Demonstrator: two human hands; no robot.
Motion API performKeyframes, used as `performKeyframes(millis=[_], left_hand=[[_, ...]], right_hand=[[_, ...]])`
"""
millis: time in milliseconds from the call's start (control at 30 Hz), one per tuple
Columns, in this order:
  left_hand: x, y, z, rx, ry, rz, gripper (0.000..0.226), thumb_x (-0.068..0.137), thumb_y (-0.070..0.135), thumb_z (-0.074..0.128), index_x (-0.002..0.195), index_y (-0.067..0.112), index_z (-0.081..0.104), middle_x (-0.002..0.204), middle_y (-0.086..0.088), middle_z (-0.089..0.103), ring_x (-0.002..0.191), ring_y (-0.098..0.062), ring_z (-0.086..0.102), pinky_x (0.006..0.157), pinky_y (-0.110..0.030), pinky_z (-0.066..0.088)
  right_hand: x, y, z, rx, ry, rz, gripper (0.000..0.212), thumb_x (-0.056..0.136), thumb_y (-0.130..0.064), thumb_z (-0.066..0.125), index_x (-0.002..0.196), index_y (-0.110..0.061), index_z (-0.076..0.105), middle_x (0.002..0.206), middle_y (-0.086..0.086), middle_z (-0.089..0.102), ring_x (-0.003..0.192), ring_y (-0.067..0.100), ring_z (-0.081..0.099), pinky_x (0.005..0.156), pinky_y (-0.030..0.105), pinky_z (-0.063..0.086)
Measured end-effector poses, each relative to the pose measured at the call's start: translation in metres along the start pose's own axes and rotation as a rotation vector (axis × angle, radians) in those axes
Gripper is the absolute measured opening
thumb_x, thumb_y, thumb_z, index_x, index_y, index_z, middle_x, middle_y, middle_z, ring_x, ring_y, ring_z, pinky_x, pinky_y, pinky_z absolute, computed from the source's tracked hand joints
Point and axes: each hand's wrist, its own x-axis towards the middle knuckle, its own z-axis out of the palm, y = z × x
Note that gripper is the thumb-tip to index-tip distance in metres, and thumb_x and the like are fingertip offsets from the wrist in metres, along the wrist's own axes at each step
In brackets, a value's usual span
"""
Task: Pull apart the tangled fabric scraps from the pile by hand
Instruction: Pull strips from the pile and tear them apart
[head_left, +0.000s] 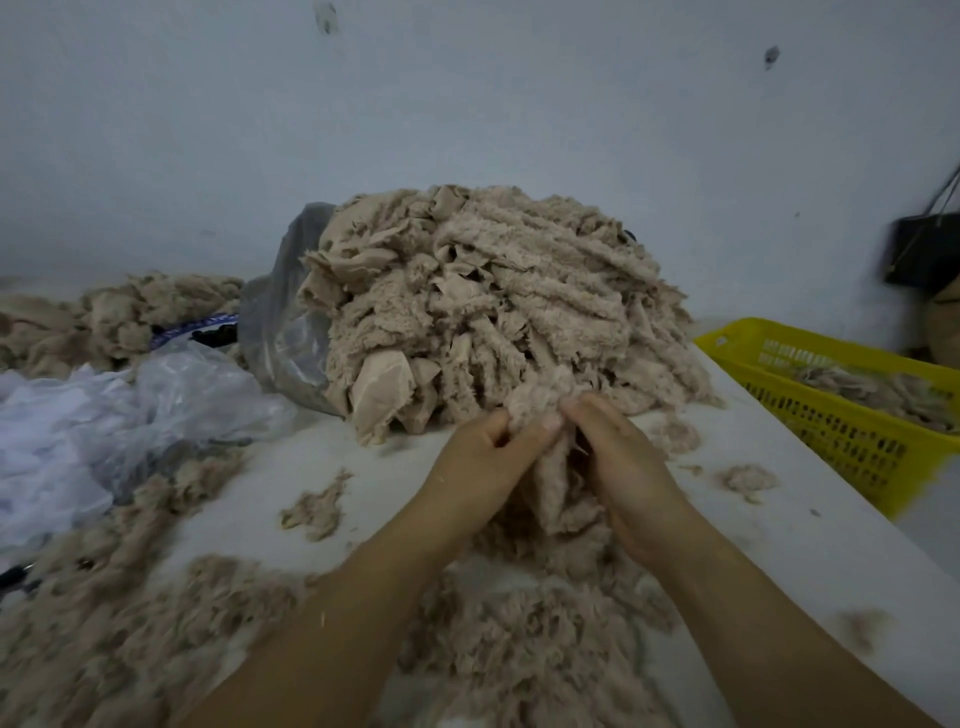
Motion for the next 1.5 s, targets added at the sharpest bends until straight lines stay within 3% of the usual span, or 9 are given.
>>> performKeyframes(millis=[333,467,667,800,900,1067,1167,1300,1500], left_hand=[[0.011,0.01,-0.029,-0.606,-0.031,-0.101,0.051,0.082,0.031,0.064,0.127,0.007,0.064,0.123,-0.01,0.071,0.118,-0.023,0.065,0.107,-0.041,0.047],[0.016,0.012,-0.022,-0.645,-0.071,-0.098,0.049,0.093,0.029,0.059,0.131,-0.002,0.059,0.124,-0.019,0.067,0.118,-0.032,0.064,0.1,-0.041,0.054],[0.013,0.006,-0.029,-0.911,-0.168,-0.106,0.037,0.089,0.034,0.058,0.106,0.009,0.078,0.113,-0.011,0.074,0.105,-0.022,0.071,0.079,-0.034,0.059],[0.018,-0.009,-0.033,-0.771,0.192,-0.031,0.023,0.093,0.023,0.06,0.084,0.018,0.08,0.09,0.001,0.076,0.087,-0.012,0.072,0.071,-0.023,0.056],[0.024,-0.019,-0.042,-0.644,0.408,-0.018,0.007,0.095,0.018,0.062,0.094,0.013,0.067,0.077,0.006,0.067,0.075,-0.007,0.062,0.074,-0.024,0.05],[0.017,-0.015,-0.039,-0.766,0.214,-0.072,0.028,0.097,0.016,0.055,0.081,0.015,0.078,0.086,-0.002,0.074,0.082,-0.013,0.071,0.065,-0.024,0.056],[0.008,-0.006,-0.031,-0.716,-0.001,-0.123,0.033,0.092,0.019,0.055,0.069,0.017,0.079,0.077,-0.004,0.074,0.067,-0.012,0.072,0.054,-0.023,0.055],[-0.006,-0.002,-0.023,-0.652,-0.334,-0.139,0.035,0.087,0.031,0.049,0.074,0.018,0.079,0.067,0.001,0.07,0.056,-0.007,0.065,0.052,-0.018,0.05],[0.007,-0.009,-0.025,-0.458,0.019,-0.062,0.04,0.081,0.06,0.066,0.077,0.021,0.06,0.056,0.005,0.052,0.048,-0.008,0.043,0.047,-0.021,0.035]], right_hand=[[-0.006,-0.012,0.0,-0.122,0.177,-0.076,0.047,0.101,-0.041,0.048,0.058,-0.024,0.056,0.066,-0.007,0.062,0.062,0.009,0.057,0.07,0.033,0.045],[-0.015,-0.009,0.014,-0.281,-0.08,-0.156,0.056,0.064,-0.087,0.054,0.101,-0.045,0.059,0.098,-0.032,0.064,0.097,-0.007,0.062,0.075,0.013,0.051],[-0.015,0.013,0.017,-0.784,-0.278,-0.165,0.04,0.091,-0.048,0.063,0.127,-0.033,0.055,0.105,-0.034,0.051,0.093,-0.015,0.052,0.07,-0.001,0.038],[-0.011,0.011,0.008,-0.696,-0.163,-0.078,0.02,0.099,-0.043,0.051,0.113,-0.035,0.063,0.098,-0.022,0.067,0.09,0.0,0.064,0.067,0.007,0.044],[-0.011,0.002,0.004,-0.54,-0.091,-0.07,0.041,0.095,-0.052,0.052,0.129,-0.03,0.06,0.122,-0.016,0.065,0.114,0.01,0.059,0.095,0.022,0.047],[-0.016,-0.007,0.011,-0.229,-0.119,-0.045,0.054,0.071,-0.069,0.054,0.119,-0.045,0.062,0.115,-0.035,0.062,0.109,-0.01,0.058,0.079,0.006,0.045],[-0.012,-0.003,0.007,-0.174,-0.19,-0.073,0.068,0.068,-0.075,0.057,0.13,-0.046,0.057,0.136,-0.022,0.054,0.123,0.001,0.052,0.096,0.022,0.046],[-0.013,0.002,0.011,-0.223,-0.26,-0.048,0.025,0.085,-0.064,0.061,0.089,-0.043,0.073,0.092,-0.011,0.075,0.087,0.004,0.068,0.085,0.034,0.051],[-0.012,-0.003,0.013,-0.29,-0.041,-0.155,0.022,0.087,-0.061,0.048,0.088,-0.056,0.069,0.087,-0.032,0.07,0.082,-0.011,0.064,0.068,0.007,0.047]])
